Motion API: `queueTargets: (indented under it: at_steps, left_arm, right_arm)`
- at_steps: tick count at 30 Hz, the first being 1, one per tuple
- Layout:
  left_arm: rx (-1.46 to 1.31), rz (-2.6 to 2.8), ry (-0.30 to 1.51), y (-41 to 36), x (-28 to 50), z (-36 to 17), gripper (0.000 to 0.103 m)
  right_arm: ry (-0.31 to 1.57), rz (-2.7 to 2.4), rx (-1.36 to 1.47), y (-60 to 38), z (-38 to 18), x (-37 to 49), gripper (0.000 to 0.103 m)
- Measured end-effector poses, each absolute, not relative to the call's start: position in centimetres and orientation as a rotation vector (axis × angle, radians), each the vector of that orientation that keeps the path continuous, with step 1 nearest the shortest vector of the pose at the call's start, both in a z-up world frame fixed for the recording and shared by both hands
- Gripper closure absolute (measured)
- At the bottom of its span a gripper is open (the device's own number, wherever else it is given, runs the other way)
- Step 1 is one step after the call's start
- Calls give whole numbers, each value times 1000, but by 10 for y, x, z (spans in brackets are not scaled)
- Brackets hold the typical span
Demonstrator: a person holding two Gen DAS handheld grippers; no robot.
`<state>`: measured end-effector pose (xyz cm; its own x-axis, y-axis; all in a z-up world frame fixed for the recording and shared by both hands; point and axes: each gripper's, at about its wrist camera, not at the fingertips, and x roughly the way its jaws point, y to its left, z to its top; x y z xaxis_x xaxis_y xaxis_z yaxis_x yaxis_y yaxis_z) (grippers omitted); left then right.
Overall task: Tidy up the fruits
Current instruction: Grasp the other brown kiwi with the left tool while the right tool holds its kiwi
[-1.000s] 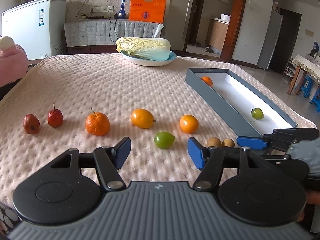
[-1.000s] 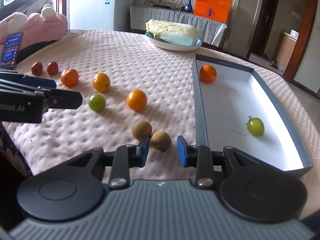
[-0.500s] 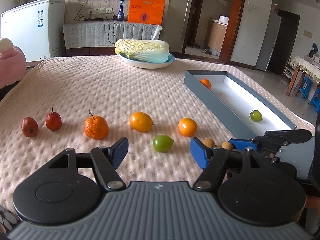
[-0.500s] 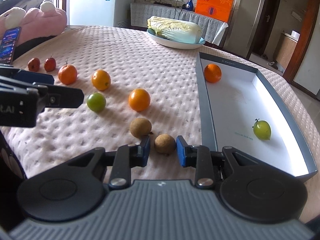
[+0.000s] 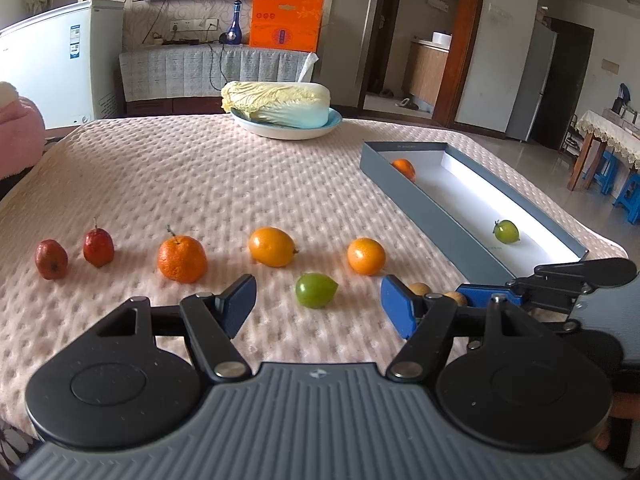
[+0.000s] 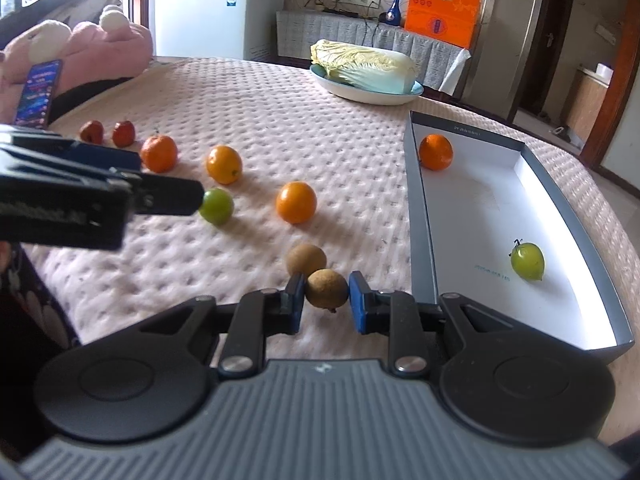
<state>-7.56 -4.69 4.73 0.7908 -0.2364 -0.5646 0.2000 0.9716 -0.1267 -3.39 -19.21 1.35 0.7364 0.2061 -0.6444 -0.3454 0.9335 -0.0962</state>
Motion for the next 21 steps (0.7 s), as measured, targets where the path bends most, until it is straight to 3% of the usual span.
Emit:
queueTargets:
  at_steps: [21]
  left_arm:
    - [28, -342, 646, -120, -51, 28, 30]
  right_arm:
    - [765, 409, -233, -203, 11, -46, 75]
